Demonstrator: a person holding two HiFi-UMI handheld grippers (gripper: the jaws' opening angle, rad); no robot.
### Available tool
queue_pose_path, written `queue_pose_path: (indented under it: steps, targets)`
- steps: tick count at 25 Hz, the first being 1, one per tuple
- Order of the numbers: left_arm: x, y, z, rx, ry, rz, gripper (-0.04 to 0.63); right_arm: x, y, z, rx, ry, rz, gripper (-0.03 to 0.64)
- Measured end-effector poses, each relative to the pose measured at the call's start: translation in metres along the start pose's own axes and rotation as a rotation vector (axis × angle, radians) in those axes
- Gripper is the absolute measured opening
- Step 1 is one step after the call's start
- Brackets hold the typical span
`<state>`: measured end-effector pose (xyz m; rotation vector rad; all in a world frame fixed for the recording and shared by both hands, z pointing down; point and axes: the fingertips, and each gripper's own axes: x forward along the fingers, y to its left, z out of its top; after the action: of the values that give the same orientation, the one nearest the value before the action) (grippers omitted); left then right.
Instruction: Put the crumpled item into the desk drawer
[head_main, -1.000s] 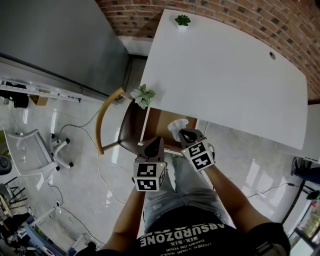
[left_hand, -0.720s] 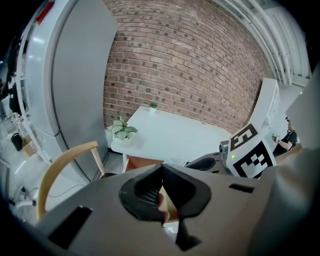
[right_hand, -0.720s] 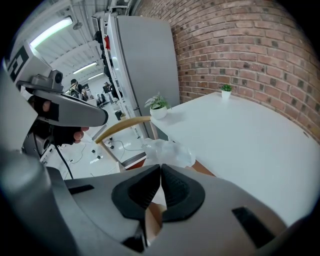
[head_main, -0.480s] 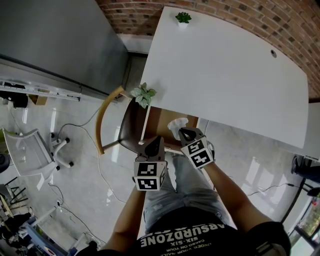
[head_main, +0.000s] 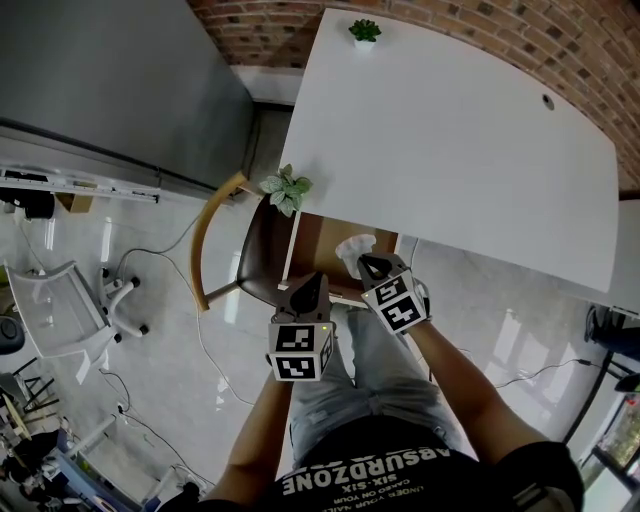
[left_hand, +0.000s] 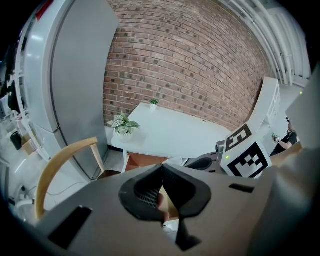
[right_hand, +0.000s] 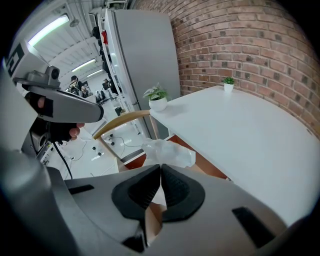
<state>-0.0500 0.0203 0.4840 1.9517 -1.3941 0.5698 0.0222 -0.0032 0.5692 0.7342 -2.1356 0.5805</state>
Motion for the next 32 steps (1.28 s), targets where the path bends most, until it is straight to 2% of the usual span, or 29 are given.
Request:
queue_pose_path:
  steps: [32]
  targets:
    - [0.035,0.016,-0.009,-0.002,0.031,-0.013,0.005,0.044,-0.007,-0.019,-0.003,0.076,0.011,0.002]
